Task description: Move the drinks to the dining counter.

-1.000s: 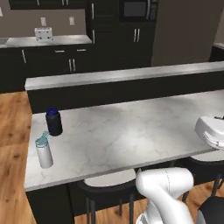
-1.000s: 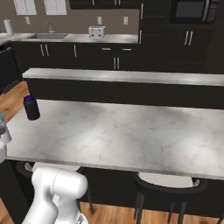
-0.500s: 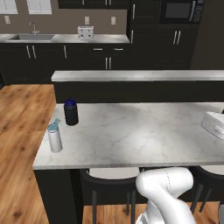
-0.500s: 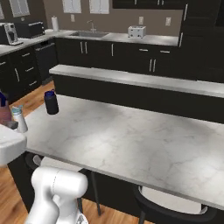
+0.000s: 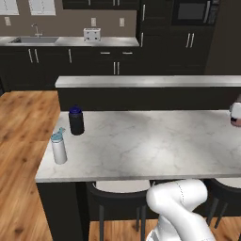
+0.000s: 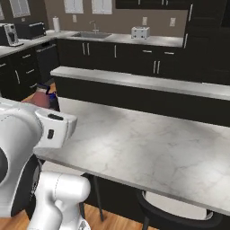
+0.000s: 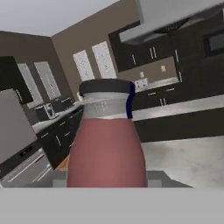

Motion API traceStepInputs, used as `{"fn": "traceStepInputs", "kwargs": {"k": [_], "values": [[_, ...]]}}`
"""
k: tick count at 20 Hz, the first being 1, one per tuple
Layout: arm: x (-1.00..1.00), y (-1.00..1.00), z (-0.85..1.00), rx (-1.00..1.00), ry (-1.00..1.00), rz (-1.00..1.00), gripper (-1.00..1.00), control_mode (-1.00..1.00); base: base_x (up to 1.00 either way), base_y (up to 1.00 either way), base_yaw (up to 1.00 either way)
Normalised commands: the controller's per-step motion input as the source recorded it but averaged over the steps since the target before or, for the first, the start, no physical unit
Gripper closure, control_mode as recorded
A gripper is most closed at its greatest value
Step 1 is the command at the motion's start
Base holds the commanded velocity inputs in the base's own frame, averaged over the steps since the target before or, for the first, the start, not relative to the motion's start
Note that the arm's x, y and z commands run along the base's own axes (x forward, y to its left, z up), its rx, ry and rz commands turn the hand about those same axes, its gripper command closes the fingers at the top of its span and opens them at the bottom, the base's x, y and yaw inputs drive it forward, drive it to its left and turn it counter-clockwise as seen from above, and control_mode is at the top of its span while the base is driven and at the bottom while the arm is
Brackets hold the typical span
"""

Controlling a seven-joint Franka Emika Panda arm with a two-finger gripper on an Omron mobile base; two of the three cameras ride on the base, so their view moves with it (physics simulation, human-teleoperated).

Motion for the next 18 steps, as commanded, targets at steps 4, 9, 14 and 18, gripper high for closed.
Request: {"fn": "traceStepInputs", "kwargs": {"k": [4, 9, 14, 18], "values": [[0.06, -0.06, -0.03, 0.00, -0.16, 0.54, 1.00, -1.00, 0.00, 0.00, 0.00], [0.01, -0.02, -0.10, 0.00, -0.30, 0.63, 1.00, -1.00, 0.00, 0.00, 0.00], [0.21, 0.08, -0.23, 0.00, -0.16, 0.47, 1.00, -1.00, 0.00, 0.00, 0.00], [0.54, 0.27, -0.55, 0.01, 0.01, 0.27, 1.00, -1.00, 0.00, 0.00, 0.00]]}}
